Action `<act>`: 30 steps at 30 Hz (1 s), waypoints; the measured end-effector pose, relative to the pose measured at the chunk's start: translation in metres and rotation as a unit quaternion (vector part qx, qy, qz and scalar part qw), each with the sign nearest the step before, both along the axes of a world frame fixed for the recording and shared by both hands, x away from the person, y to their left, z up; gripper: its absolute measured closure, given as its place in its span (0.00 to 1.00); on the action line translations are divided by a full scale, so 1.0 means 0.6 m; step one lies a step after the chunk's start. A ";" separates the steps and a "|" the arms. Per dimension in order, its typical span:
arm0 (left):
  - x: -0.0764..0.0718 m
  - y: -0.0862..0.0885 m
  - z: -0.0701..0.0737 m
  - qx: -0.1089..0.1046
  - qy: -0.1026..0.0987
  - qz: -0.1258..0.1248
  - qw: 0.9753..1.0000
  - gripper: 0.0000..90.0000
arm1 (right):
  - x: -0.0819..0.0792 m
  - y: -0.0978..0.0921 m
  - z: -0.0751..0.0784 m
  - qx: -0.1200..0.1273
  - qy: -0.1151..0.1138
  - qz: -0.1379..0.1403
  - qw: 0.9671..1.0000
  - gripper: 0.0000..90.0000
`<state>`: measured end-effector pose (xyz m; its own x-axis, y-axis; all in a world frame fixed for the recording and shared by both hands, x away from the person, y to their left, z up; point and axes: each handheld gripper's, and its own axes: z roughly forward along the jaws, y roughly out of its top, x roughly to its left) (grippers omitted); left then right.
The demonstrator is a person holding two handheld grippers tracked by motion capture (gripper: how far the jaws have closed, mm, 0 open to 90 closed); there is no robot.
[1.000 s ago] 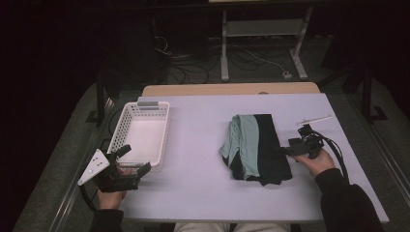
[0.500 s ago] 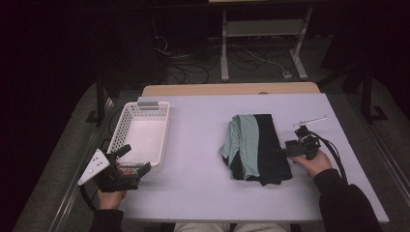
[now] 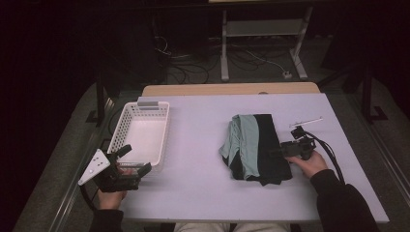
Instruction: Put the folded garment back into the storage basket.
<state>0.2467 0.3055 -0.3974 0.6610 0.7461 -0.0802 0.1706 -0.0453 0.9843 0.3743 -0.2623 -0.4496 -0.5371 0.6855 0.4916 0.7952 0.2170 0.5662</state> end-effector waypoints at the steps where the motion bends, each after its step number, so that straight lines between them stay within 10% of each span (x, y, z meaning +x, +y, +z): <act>1: 0.000 0.000 0.000 0.000 0.000 0.000 1.000 0.00 | 0.000 0.000 -0.001 0.003 -0.001 0.000 1.000 0.00; 19: 0.000 -0.002 0.000 0.000 0.001 -0.004 1.000 0.00 | 0.002 0.022 -0.009 0.026 -0.027 -0.028 0.999 0.11; 30: 0.000 -0.001 0.001 0.000 -0.001 -0.003 1.000 0.00 | -0.006 0.048 -0.007 -0.019 -0.062 -0.043 0.997 0.40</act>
<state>0.2466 0.3049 -0.3970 0.6652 0.7425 -0.0793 0.1691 -0.0463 0.9845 0.3704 -0.2335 -0.4537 -0.5307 0.7479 0.3988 0.7366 0.1742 0.6535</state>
